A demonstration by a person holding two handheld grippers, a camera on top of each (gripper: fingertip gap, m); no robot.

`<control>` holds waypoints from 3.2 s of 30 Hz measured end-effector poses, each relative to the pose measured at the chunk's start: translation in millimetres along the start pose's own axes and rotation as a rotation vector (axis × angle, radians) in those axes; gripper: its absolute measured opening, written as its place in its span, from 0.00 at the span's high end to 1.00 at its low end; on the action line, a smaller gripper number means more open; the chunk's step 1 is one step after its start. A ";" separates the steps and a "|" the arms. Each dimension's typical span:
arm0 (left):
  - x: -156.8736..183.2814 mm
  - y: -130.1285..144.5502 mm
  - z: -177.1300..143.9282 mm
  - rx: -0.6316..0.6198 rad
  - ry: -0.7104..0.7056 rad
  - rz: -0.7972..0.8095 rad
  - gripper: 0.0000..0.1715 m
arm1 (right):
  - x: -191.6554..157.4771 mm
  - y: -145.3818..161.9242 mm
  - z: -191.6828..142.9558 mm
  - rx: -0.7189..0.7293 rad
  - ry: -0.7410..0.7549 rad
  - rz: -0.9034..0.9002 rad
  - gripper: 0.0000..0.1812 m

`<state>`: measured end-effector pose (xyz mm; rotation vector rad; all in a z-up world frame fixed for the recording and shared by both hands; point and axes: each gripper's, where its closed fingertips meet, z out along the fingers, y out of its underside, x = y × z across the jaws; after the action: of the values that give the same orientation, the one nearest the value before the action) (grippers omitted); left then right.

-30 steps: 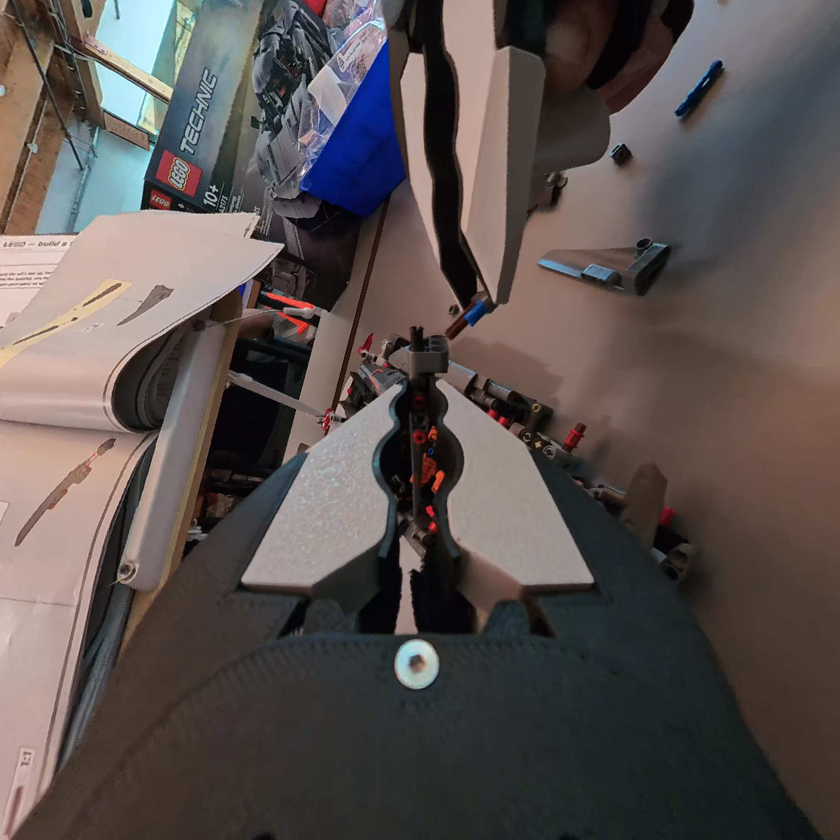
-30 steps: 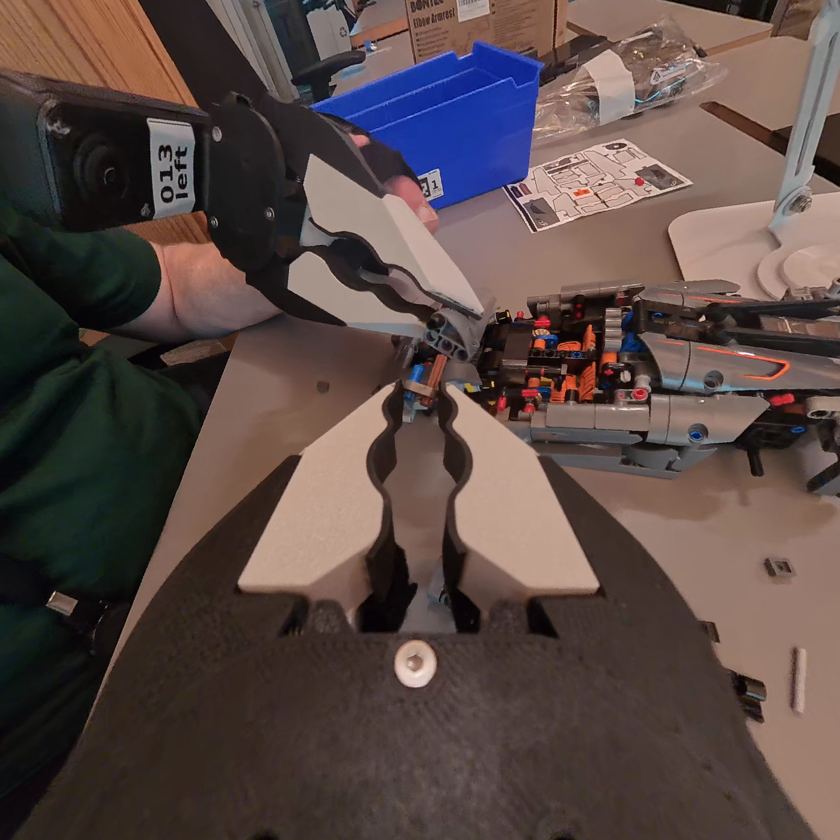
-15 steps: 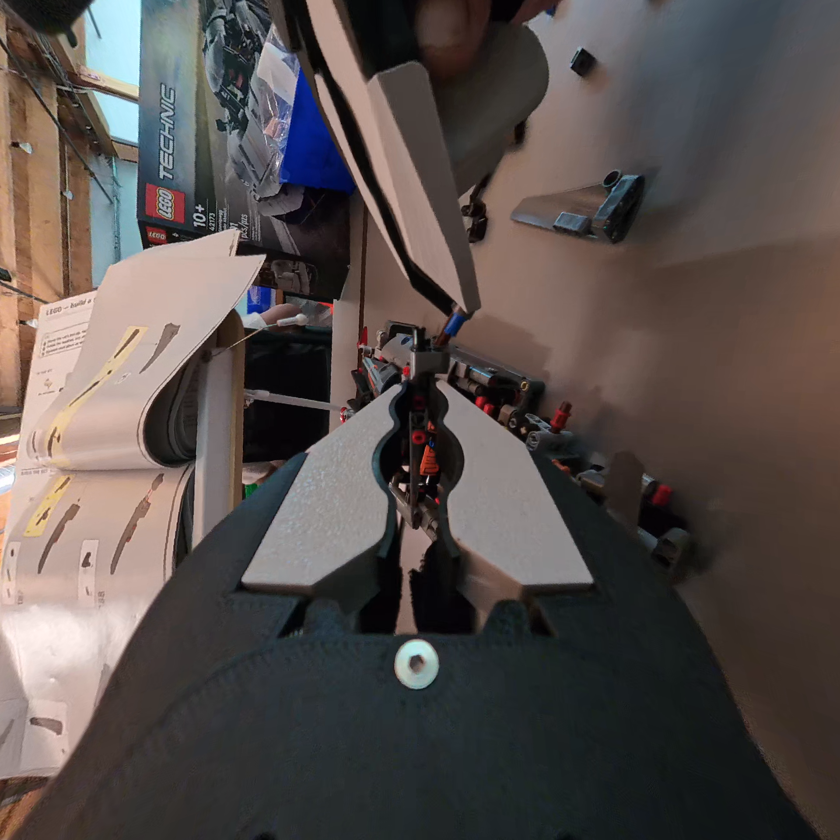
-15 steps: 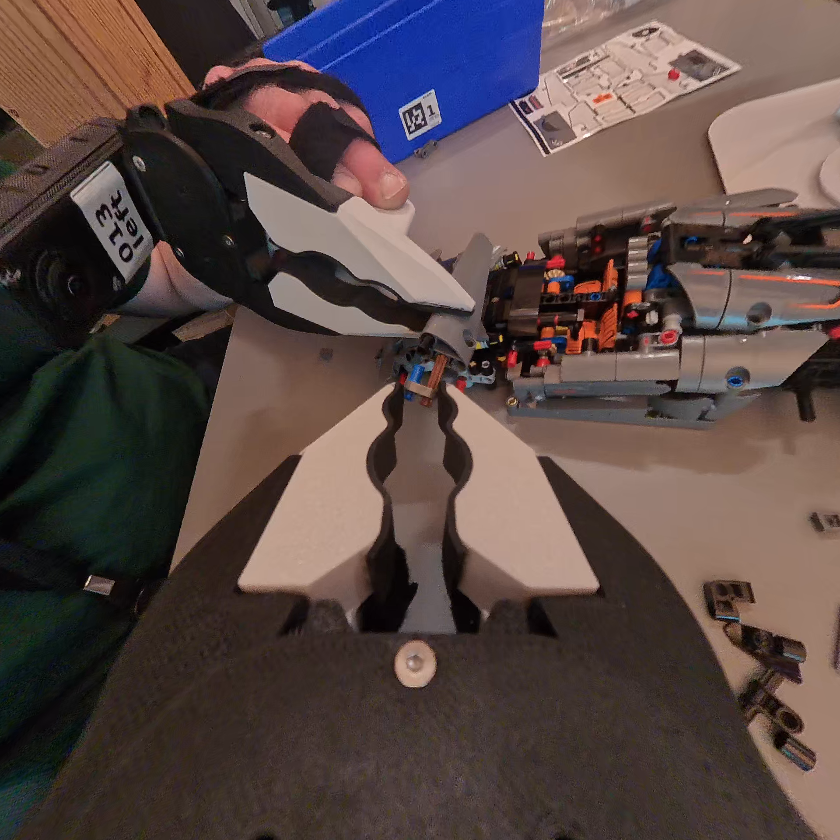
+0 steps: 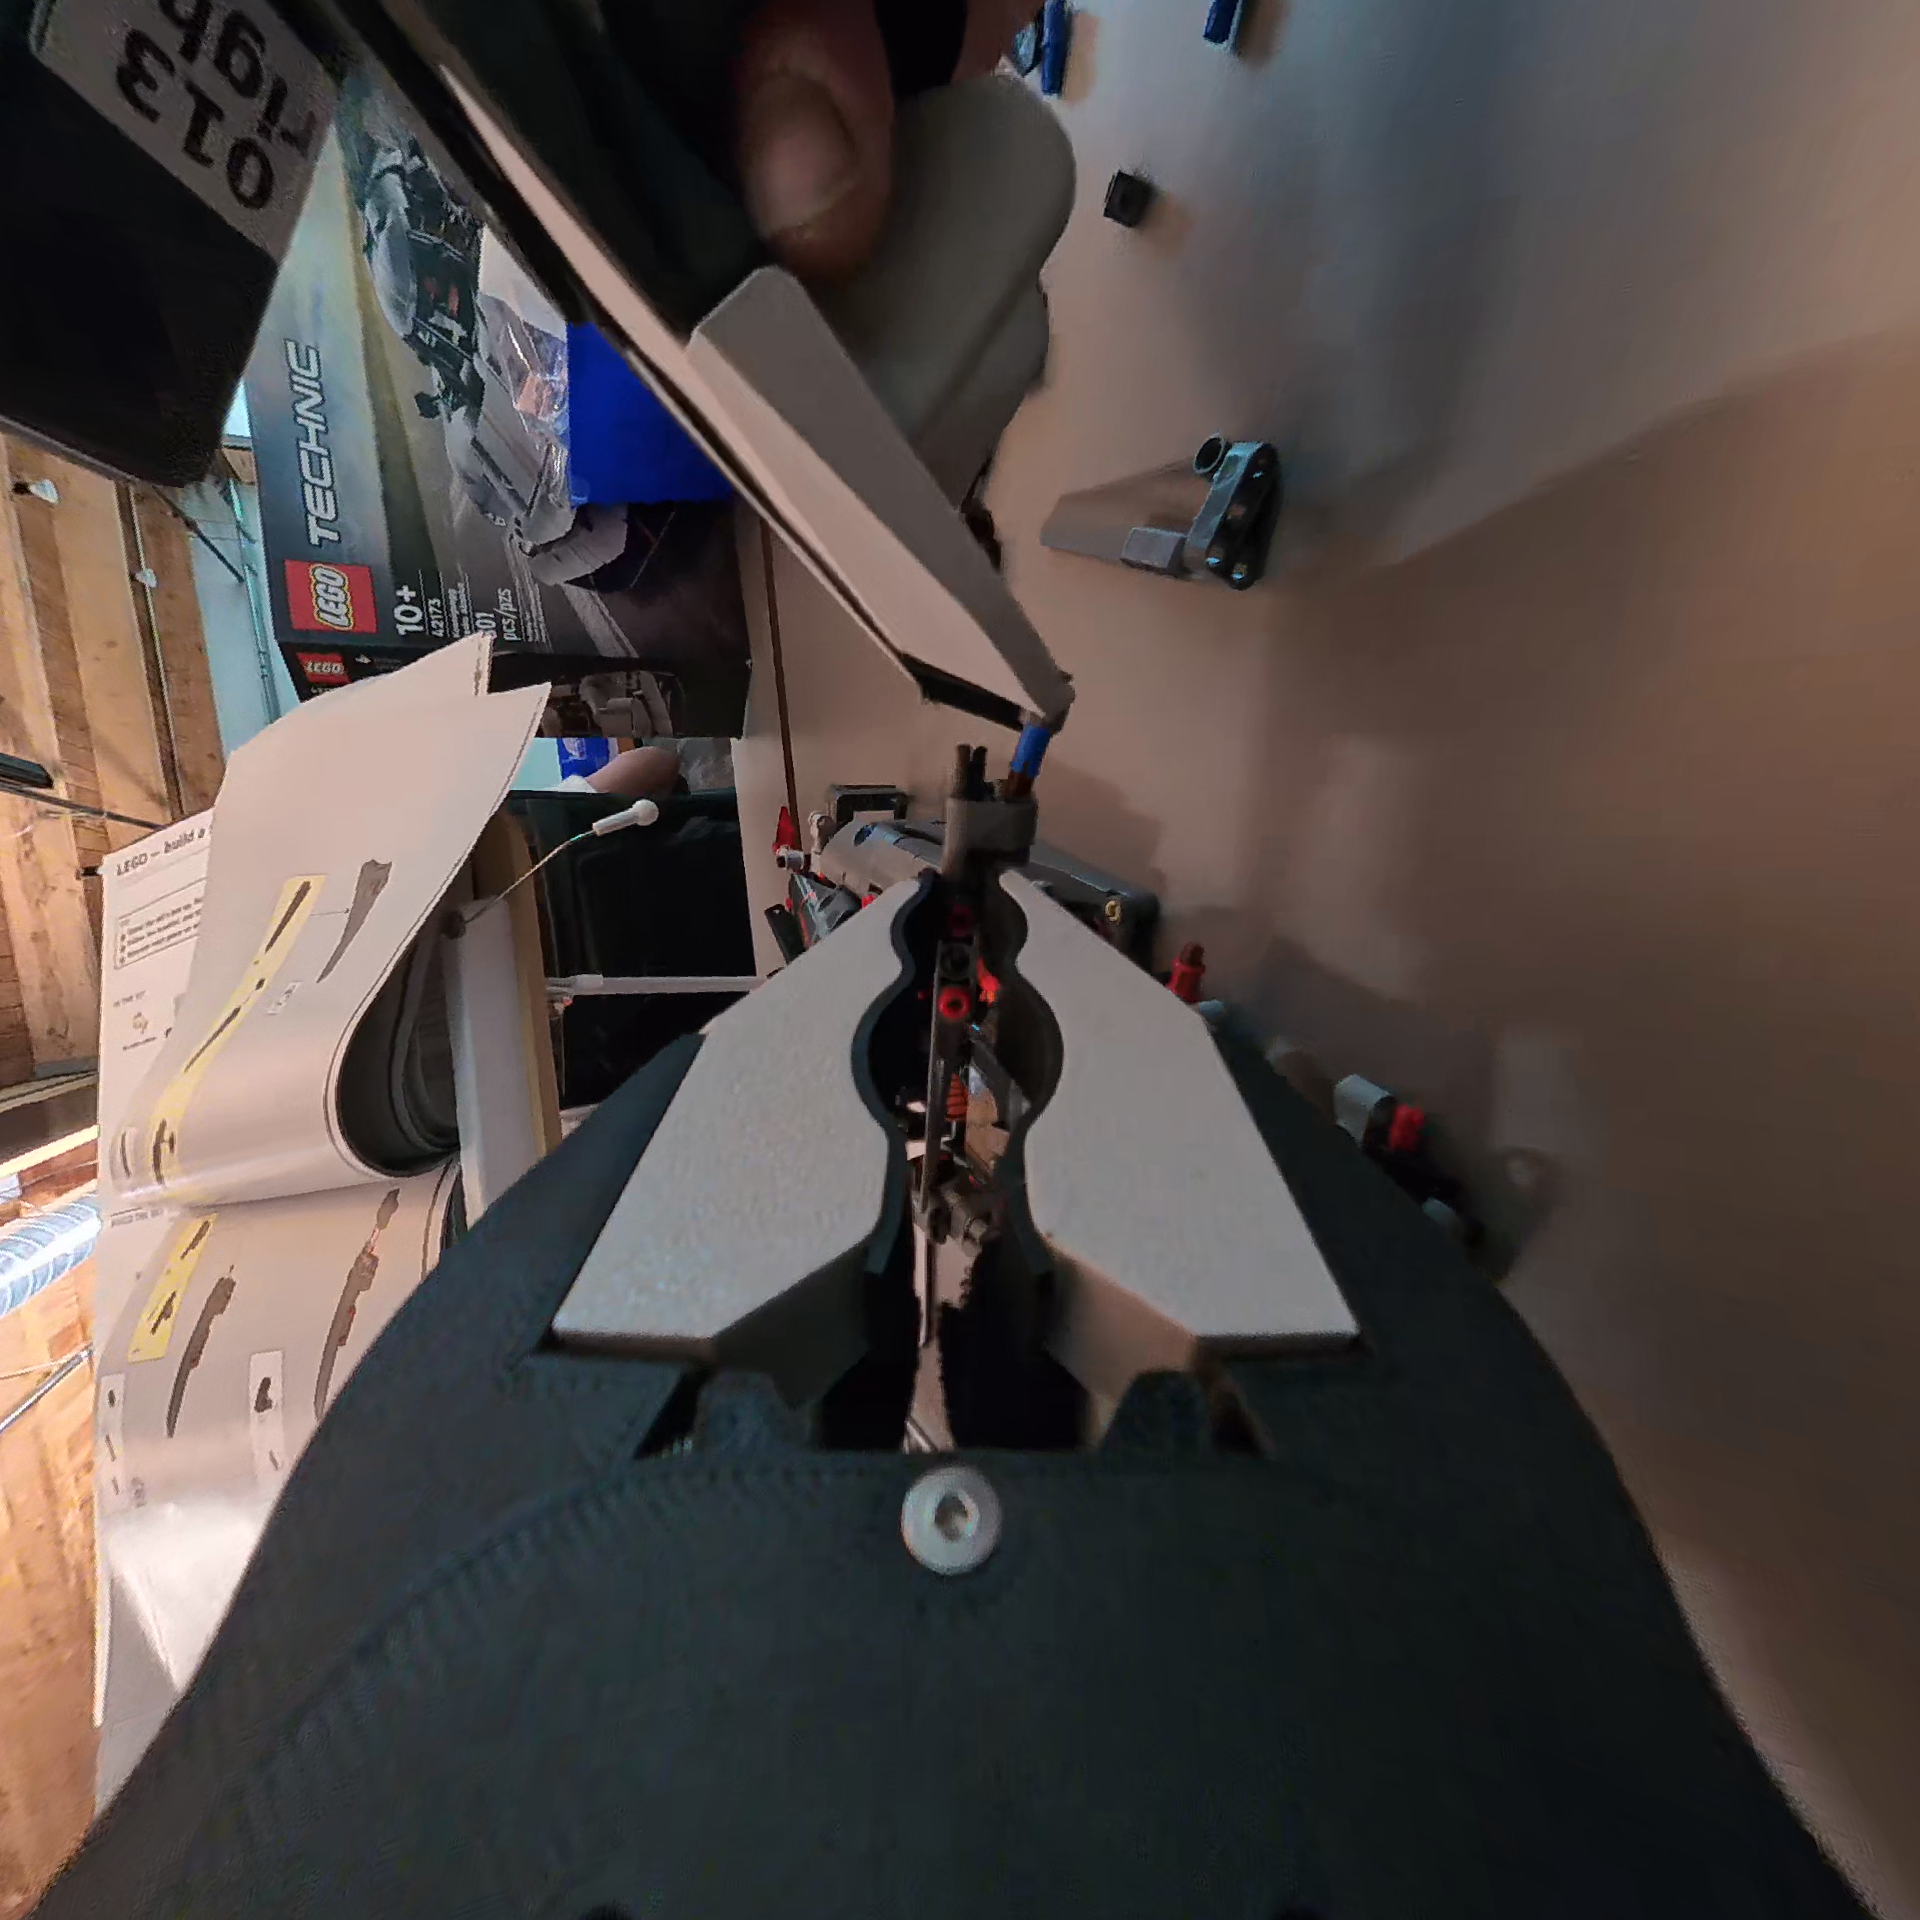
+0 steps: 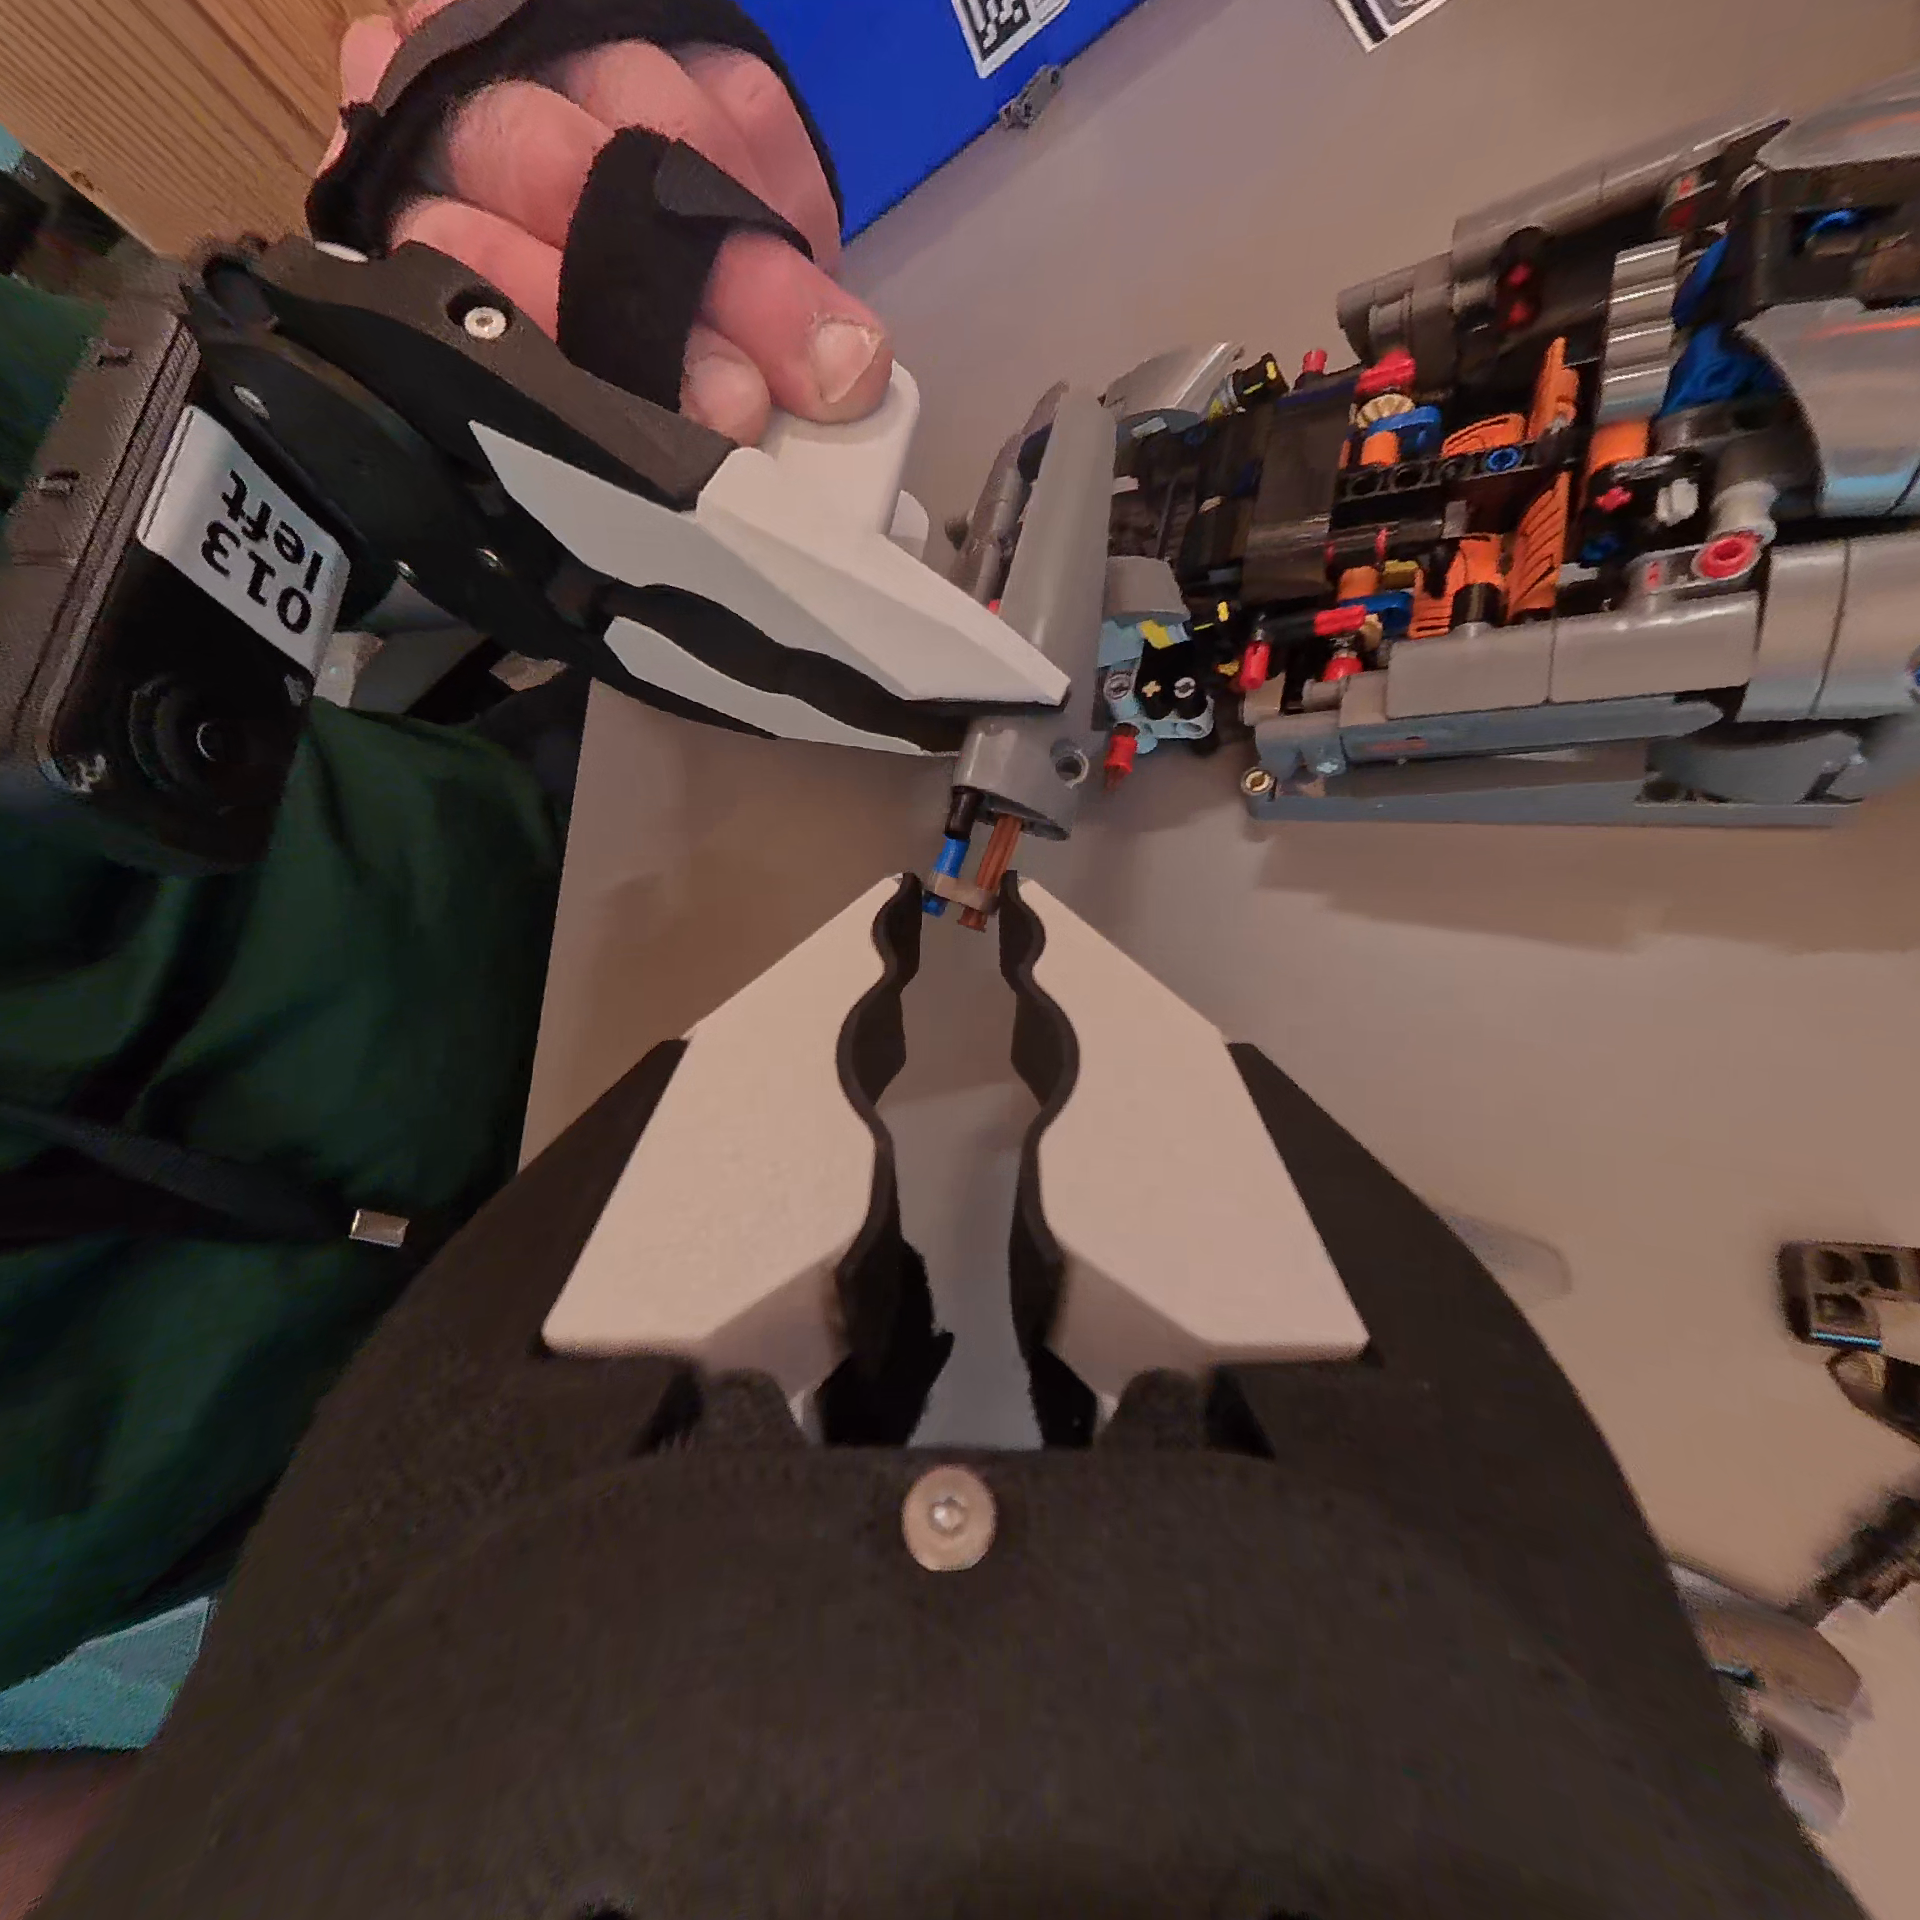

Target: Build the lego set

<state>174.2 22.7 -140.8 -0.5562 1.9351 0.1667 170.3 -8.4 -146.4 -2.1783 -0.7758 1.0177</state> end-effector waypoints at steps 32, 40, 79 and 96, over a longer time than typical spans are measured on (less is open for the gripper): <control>-15.9 -13.7 -12.9 0.174 0.055 -0.291 0.97 | -17.5 -27.7 -29.0 0.185 -0.075 -0.054 0.82; -37.5 -16.8 -24.3 0.274 0.002 -0.410 0.97 | -29.5 -44.4 -31.3 0.319 -0.229 -0.010 0.74; -55.0 -19.5 -44.1 0.198 -0.142 -0.334 0.98 | -46.9 -59.5 -22.8 0.427 -0.369 -0.045 0.82; -66.3 -1.4 -38.6 0.184 -0.162 -0.451 0.97 | -29.8 -71.0 -37.4 0.511 -0.236 -0.047 0.80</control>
<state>164.4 27.7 -64.9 -0.8117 1.6037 -0.2451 167.0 6.0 -62.1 -1.6187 -0.5836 1.3003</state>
